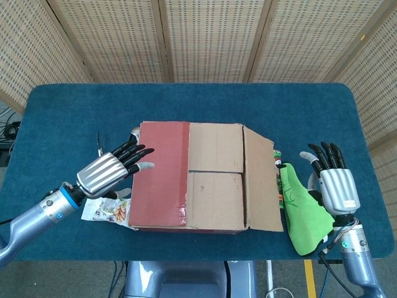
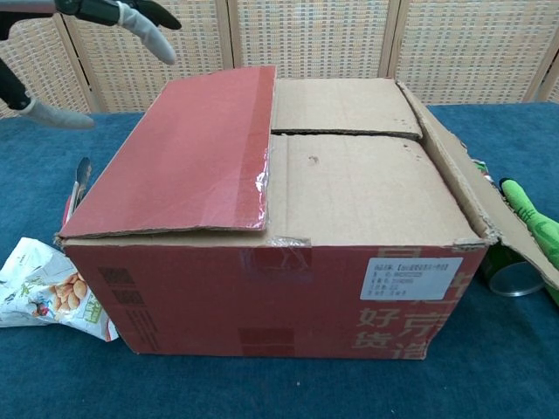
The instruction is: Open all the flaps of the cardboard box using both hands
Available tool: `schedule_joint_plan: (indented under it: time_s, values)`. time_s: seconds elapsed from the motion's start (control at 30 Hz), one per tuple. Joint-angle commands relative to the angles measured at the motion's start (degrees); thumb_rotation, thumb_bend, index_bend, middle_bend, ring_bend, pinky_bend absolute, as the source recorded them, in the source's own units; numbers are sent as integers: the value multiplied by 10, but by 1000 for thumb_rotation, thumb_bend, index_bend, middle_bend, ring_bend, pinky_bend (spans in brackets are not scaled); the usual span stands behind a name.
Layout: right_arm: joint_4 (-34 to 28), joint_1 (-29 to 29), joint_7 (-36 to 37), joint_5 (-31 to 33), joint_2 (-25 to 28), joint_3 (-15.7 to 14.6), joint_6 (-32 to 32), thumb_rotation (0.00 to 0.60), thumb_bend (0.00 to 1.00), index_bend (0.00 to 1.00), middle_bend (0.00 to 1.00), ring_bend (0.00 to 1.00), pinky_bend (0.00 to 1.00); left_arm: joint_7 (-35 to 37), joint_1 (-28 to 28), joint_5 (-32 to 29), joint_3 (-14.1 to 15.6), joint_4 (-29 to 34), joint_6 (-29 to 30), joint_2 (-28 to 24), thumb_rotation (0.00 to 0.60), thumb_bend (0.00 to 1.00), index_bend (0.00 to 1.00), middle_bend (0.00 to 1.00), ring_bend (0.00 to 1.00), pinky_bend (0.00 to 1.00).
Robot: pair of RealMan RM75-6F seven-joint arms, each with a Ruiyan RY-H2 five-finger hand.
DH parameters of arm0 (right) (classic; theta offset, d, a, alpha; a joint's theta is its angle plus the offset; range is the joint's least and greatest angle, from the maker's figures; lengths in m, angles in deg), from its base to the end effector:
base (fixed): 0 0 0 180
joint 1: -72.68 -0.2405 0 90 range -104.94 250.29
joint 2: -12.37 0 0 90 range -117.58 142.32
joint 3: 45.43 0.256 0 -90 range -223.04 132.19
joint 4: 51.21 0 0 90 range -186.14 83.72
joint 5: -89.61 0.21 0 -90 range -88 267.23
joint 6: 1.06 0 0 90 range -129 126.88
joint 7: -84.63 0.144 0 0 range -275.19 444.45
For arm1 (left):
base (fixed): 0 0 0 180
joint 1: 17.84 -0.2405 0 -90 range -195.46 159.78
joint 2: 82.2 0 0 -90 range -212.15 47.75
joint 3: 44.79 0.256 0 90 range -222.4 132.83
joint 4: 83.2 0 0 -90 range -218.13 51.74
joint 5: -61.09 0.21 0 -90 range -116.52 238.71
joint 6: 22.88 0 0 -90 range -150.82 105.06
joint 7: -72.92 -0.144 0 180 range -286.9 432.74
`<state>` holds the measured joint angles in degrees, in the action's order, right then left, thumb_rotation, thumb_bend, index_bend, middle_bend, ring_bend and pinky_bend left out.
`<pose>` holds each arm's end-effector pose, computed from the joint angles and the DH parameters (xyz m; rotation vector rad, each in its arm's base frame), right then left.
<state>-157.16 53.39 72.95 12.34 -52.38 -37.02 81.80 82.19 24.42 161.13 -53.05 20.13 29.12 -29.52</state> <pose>-0.2169 -0.2573 0.1505 1.4053 -0.8371 1.0971 -0.1166 0.3109 0.1299 -2.2501 -0.6217 -1.0552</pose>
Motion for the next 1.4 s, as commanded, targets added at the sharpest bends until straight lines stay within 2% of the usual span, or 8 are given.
schedule_joint_plan:
  time_s: [0.03, 0.17, 0.4, 0.53, 0.9, 1.03, 1.4]
  values:
    - [2, 5, 1, -1, -3, -3, 2, 600, 852, 221, 139, 0, 0, 29, 30, -1, -7, -4, -27, 14, 532, 283, 172, 38, 0, 0]
    - [6, 13, 5, -5, -6, -3, 8, 600, 853, 221, 139, 0, 0, 54, 68, -4, -11, -14, -57, 32, 402, 282, 178, 43, 0, 0]
    - [9, 24, 13, -4, -4, 1, 13, 600, 852, 221, 139, 0, 0, 70, 115, -27, -15, -30, -99, 71, 394, 287, 181, 43, 0, 0]
    - [12, 28, 20, -3, -4, 2, 12, 600, 853, 221, 139, 0, 0, 67, 137, -46, -16, -42, -123, 95, 297, 286, 187, 43, 0, 0]
    - [16, 37, 32, -9, -4, 4, 10, 600, 852, 221, 139, 0, 0, 26, 175, -104, -17, -70, -162, 154, 272, 271, 206, 88, 0, 0]
    - [19, 40, 37, -10, -6, 6, 10, 600, 852, 221, 139, 0, 0, 7, 177, -118, -17, -73, -157, 162, 245, 264, 250, 128, 0, 0]
    - [27, 44, 47, -11, -10, 11, 6, 600, 852, 221, 139, 0, 0, -11, 182, -138, -17, -77, -139, 174, 244, 253, 349, 232, 11, 0]
